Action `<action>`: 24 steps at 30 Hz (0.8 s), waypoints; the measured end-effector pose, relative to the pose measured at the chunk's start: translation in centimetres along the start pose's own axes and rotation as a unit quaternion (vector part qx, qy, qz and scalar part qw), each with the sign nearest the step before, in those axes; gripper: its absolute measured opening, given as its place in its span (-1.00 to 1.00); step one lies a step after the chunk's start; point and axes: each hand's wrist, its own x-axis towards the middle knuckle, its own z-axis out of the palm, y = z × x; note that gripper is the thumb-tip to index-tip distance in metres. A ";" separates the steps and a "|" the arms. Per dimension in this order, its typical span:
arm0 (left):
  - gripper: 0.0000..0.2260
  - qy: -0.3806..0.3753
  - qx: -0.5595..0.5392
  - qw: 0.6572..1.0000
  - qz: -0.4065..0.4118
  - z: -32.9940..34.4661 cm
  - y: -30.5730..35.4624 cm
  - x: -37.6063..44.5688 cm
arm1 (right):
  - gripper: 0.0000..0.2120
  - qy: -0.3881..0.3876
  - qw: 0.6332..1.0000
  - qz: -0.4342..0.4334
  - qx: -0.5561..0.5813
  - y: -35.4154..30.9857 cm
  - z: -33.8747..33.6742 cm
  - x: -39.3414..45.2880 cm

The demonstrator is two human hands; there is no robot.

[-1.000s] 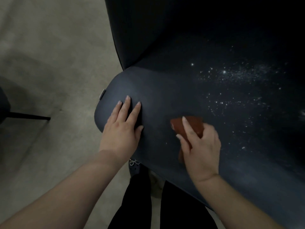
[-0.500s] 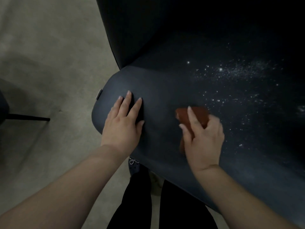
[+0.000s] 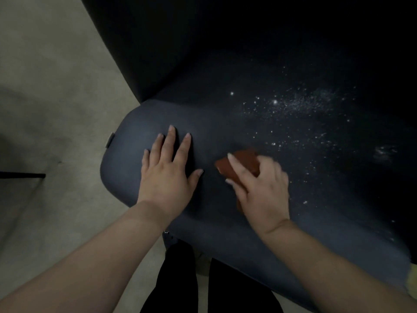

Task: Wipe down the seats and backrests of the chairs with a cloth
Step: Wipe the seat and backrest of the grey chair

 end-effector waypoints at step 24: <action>-0.36 0.022 -0.047 0.999 -0.005 -0.5 3.4 3.6 | -0.58 -0.007 0.998 0.045 0.038 1.1 -1.0 5.0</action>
